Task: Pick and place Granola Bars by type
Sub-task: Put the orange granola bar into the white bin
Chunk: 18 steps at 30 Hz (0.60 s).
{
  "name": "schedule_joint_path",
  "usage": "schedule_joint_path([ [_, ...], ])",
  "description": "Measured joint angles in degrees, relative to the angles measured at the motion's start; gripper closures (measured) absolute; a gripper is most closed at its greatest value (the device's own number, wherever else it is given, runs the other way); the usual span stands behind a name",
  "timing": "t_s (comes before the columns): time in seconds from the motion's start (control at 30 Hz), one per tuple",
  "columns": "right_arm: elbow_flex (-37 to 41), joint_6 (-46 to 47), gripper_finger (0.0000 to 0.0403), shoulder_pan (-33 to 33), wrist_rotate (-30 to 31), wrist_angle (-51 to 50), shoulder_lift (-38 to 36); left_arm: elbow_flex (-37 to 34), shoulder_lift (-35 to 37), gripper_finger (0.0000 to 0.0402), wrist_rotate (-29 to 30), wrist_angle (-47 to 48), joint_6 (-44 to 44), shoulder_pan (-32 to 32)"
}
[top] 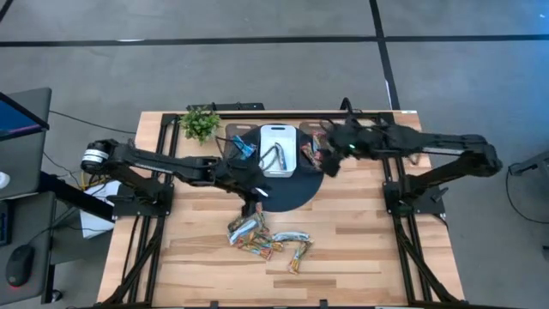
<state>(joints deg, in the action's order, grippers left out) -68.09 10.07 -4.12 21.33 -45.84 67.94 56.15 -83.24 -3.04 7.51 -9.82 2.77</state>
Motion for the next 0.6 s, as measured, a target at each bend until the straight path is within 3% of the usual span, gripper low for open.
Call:
schedule_joint_path([
  [0.2, 3.68, 3.92, 0.018, 10.33, 2.74, -0.74, -8.67, -0.08, -9.16, 0.0244, -6.26, -12.6, -2.83, 2.0],
  [0.3, 5.71, 7.88, 0.018, 15.74, 5.74, -5.81, -12.85, 0.85, -13.94, 0.0244, -7.16, -19.79, -3.89, 3.63],
  [0.6, 15.57, 22.13, 0.0187, 29.48, 11.76, -11.71, -23.25, 12.75, -26.26, 0.0244, -6.78, -17.14, 1.18, 7.91],
])
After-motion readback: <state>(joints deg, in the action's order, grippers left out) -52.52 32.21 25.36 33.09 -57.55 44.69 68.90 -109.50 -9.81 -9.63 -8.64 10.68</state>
